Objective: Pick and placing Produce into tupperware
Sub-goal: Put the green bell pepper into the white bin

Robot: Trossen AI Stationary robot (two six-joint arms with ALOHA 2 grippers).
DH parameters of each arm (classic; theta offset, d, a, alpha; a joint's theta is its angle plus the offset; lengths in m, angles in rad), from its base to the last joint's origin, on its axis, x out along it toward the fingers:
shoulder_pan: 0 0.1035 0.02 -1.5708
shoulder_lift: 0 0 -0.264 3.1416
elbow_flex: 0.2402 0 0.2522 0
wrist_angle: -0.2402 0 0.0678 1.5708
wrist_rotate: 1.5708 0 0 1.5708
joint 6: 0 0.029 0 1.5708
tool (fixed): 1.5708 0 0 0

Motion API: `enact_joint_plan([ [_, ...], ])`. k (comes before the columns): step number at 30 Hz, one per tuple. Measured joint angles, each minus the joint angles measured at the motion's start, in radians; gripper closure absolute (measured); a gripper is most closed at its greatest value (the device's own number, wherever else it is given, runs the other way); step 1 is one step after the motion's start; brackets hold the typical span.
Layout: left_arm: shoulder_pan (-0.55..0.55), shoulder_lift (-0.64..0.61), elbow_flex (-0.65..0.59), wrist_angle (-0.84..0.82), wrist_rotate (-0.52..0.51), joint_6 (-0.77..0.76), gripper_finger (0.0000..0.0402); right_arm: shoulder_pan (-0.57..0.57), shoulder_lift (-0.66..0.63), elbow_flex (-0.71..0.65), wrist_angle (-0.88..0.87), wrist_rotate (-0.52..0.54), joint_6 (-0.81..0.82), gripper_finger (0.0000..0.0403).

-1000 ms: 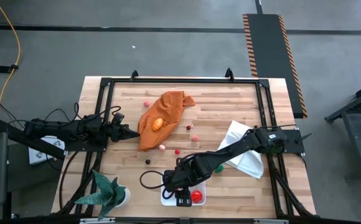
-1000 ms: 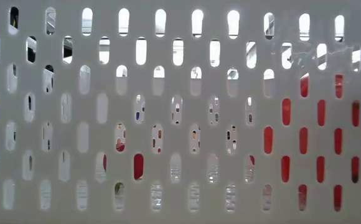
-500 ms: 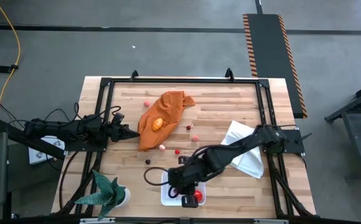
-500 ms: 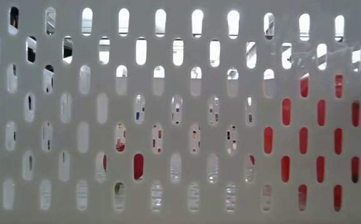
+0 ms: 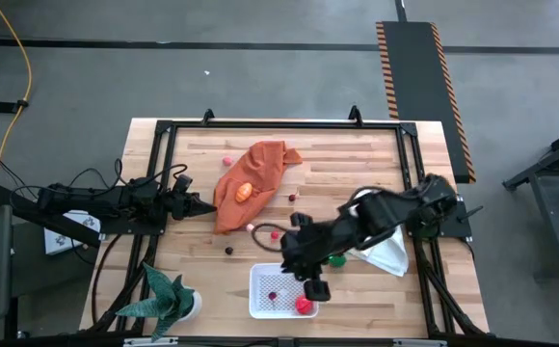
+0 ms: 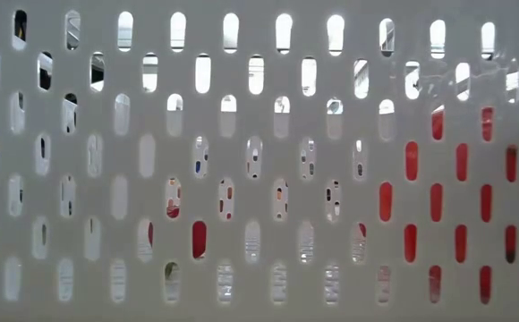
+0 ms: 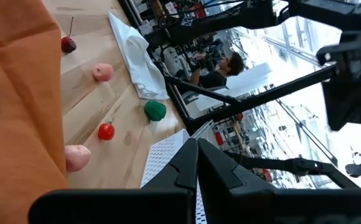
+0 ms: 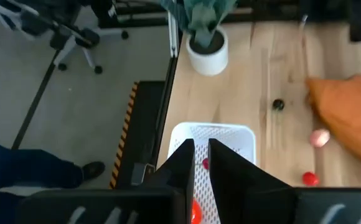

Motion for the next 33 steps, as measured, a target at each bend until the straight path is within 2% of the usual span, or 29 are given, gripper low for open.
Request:
enact_joint_plan([
  [8, 0.0, 0.0, 0.0, 0.0, 0.0, 0.0, 0.0401, -0.002, -0.096, 0.0, -0.046, 0.001, -0.063, 0.04],
  [15, 0.0, 0.0, 0.0, 0.0, 0.0, 0.0, 0.0401, -0.002, -0.155, 0.0, -0.126, 0.001, -0.071, 0.0402],
  [27, 0.0, 0.0, 0.0, 0.0, 0.0, 0.0, 0.0401, -0.001, -0.192, 0.0, -0.423, 0.008, -0.099, 0.0401],
  [33, 0.0, 0.0, 0.0, 0.0, 0.0, 0.0, 0.0401, 0.005, -0.229, -0.002, -0.421, -0.015, -0.156, 0.0401],
])
